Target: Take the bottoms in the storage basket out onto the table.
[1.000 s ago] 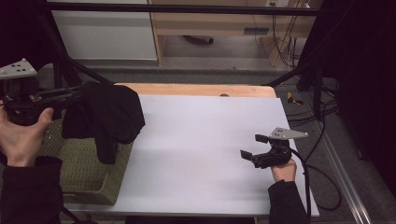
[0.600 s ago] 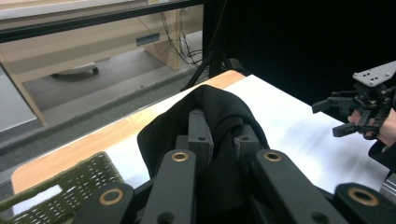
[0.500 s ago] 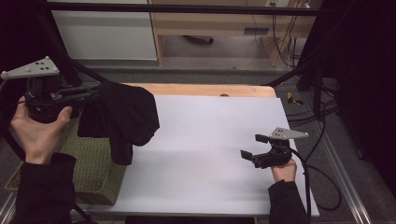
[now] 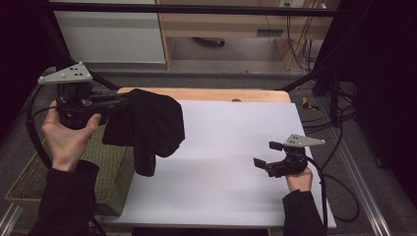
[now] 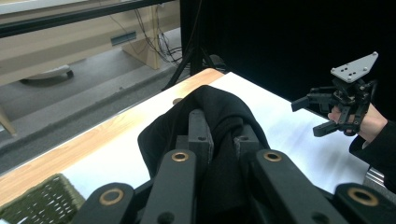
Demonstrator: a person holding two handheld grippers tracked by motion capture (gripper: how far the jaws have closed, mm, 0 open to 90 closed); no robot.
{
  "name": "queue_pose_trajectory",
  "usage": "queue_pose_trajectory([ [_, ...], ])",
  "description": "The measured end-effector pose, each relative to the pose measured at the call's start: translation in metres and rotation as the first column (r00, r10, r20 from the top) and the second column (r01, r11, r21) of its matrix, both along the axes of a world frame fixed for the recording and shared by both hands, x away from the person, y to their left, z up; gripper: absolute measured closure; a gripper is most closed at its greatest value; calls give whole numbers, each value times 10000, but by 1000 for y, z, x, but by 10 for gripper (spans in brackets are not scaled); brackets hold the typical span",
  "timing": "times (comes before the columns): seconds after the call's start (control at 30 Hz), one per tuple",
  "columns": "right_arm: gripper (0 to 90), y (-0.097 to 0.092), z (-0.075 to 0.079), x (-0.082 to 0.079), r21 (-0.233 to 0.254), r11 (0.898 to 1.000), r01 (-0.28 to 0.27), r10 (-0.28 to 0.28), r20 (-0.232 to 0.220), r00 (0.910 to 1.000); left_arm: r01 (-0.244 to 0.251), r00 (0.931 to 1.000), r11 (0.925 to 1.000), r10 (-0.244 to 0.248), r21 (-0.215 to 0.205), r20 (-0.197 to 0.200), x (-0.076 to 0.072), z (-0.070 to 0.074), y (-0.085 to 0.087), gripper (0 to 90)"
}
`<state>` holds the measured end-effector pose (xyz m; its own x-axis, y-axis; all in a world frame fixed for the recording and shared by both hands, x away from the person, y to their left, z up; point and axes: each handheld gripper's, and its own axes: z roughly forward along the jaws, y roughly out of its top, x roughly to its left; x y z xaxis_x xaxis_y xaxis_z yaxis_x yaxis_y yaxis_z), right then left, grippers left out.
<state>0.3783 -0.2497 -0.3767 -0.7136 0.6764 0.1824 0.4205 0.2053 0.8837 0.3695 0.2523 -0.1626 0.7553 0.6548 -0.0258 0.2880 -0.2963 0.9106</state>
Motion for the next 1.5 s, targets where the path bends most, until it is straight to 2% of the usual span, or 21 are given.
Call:
queue_pose_trajectory([
  [0.4,40,0,0,0,-11,10000,-7,7,-32,10000,290,9995,9996,-291,-20,-118,6,-10,-20,823],
  [1.0,40,1,0,0,-27,10000,-17,17,-29,10000,770,9952,9946,-724,693,-656,17,-26,-52,823],
  [1.5,40,1,0,0,-27,10000,-28,28,-24,10000,1108,9888,9887,-994,1014,-1115,25,-43,-74,823],
])
